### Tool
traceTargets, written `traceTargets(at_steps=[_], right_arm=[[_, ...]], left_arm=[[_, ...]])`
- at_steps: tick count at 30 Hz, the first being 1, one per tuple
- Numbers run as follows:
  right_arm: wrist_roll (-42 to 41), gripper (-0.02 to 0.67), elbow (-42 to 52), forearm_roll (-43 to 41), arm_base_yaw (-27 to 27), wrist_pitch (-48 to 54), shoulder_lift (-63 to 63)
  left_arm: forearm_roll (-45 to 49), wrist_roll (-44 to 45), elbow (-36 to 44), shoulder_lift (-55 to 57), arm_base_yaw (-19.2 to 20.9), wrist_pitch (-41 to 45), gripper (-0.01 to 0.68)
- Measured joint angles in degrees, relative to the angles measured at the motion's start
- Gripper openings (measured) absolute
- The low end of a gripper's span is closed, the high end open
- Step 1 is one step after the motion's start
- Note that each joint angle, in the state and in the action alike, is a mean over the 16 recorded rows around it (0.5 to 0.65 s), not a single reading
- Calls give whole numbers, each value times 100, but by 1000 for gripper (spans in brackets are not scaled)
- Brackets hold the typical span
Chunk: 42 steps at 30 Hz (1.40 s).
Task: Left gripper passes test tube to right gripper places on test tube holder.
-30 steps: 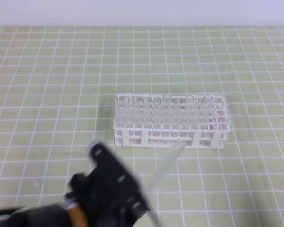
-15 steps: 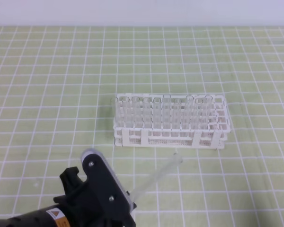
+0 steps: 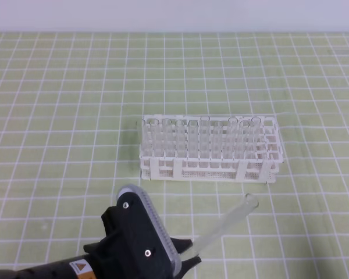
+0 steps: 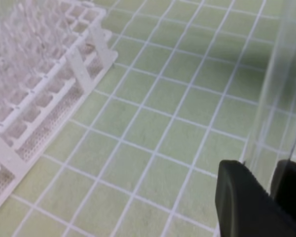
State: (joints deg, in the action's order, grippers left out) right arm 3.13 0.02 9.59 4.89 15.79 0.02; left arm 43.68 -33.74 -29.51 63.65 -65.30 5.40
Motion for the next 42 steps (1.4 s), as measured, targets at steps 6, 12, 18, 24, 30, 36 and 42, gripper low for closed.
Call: traceTargets(at_steps=[6,12,18,24,30,36,42], right_arm=[[150,-2,0,1474,0,-76,0],[304,-2,-1,3355,0,-356,0],[355,-2,-2,4592,0,-593,0],[172,-2,-11,4972,0,-608,0],[-927,-1,-203,5637,0,-147,0],[-2849,5,-542,6763,0,523,0],[-4652,19,-863,7717,0,1299,105]], left_arm=[[-5,-190,0,135,1,-107,2],[-7,-382,-1,341,1,-226,4],[-6,-448,0,581,4,-549,3],[-5,-442,-1,801,3,-1029,4],[-4,-431,-2,996,3,-1529,3],[-2,-416,0,1188,4,-2013,2],[-12,-409,0,1360,4,-2483,2]])
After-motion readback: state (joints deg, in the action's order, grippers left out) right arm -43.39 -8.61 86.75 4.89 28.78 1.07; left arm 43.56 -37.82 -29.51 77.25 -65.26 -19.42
